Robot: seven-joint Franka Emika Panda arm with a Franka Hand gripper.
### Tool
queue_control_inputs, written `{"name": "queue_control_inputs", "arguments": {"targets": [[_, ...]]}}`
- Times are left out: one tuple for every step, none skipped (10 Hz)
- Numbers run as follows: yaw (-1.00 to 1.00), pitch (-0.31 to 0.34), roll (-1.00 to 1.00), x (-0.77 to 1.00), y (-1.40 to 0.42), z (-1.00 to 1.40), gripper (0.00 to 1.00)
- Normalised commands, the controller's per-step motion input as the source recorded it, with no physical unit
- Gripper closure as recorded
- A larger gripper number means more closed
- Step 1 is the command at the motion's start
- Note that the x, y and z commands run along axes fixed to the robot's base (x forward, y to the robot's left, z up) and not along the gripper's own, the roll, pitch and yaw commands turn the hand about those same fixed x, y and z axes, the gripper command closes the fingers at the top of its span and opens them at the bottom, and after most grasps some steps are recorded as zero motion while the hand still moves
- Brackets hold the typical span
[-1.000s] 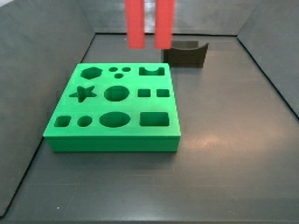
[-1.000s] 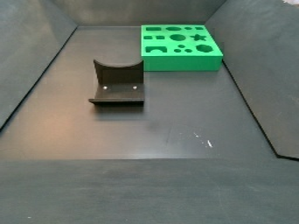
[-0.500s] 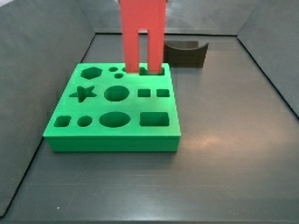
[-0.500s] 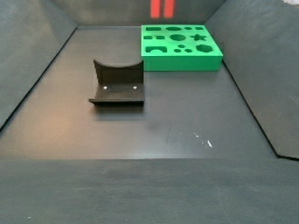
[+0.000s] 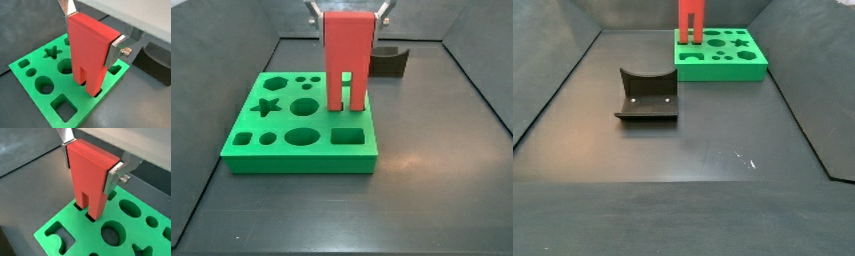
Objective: Insert the double-square object.
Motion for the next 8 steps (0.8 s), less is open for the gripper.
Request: {"name": "queue_control_inputs", "arguments": {"targets": [[0.02, -0.011, -0.03, -0.04, 0.12, -0.25, 1.00], [0.05, 0.000, -0.03, 0.12, 0.07, -0.30, 1.00], [0.00, 0.004, -0.06, 0.32, 0.00, -0.38, 1.00], [0.00, 0.023, -0.04, 0.33, 0.03, -0.39, 1.00], [0.00, 0.000, -0.05, 0.16, 0.01, -0.37, 1.00], [0.00, -0.041, -0.08, 0.03, 0.00, -0.41, 1.00], [0.00, -0.086, -0.06, 0.00, 0.00, -0.39, 1.00], [0.00, -0.071, -0.03, 0.00, 0.00, -0.36, 1.00]]}}
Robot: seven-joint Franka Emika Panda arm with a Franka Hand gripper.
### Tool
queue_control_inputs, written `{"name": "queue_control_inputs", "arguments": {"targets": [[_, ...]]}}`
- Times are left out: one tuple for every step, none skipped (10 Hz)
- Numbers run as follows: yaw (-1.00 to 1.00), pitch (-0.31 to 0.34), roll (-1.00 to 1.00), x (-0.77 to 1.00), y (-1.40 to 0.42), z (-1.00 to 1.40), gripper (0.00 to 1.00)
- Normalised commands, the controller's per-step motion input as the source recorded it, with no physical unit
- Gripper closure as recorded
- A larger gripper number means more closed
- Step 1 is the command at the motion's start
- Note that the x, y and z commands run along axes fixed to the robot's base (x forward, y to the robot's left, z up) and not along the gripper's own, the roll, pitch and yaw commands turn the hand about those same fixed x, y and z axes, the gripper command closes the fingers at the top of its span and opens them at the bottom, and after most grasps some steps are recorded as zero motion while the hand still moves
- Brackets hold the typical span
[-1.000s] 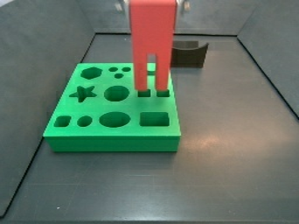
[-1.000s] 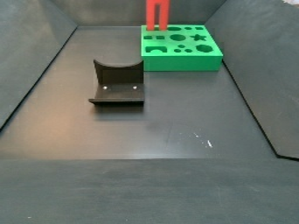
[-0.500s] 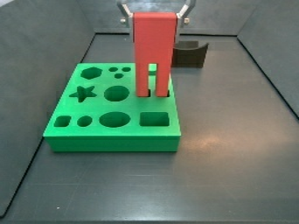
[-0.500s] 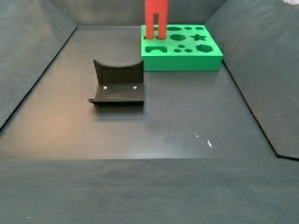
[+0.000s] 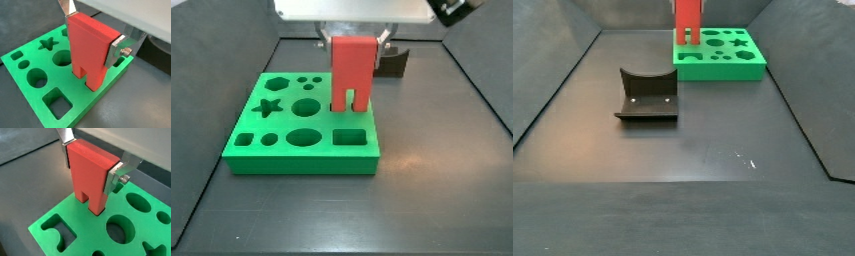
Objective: Insert the double-square object.
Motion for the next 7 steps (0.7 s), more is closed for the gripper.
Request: {"name": "queue_control_inputs", "arguments": {"targets": [[0.00, -0.037, -0.04, 0.00, 0.00, -0.29, 1.00], [0.00, -0.023, -0.03, 0.00, 0.00, -0.28, 1.00], [0.00, -0.006, 0.00, 0.00, 0.00, -0.25, 1.00], [0.00, 0.000, 0.00, 0.00, 0.00, -0.22, 1.00], [0.00, 0.000, 0.00, 0.00, 0.00, -0.19, 1.00], [0.00, -0.039, -0.02, 0.00, 0.00, -0.08, 1.00], [0.00, 0.000, -0.01, 0.00, 0.01, 0.00, 1.00]]}}
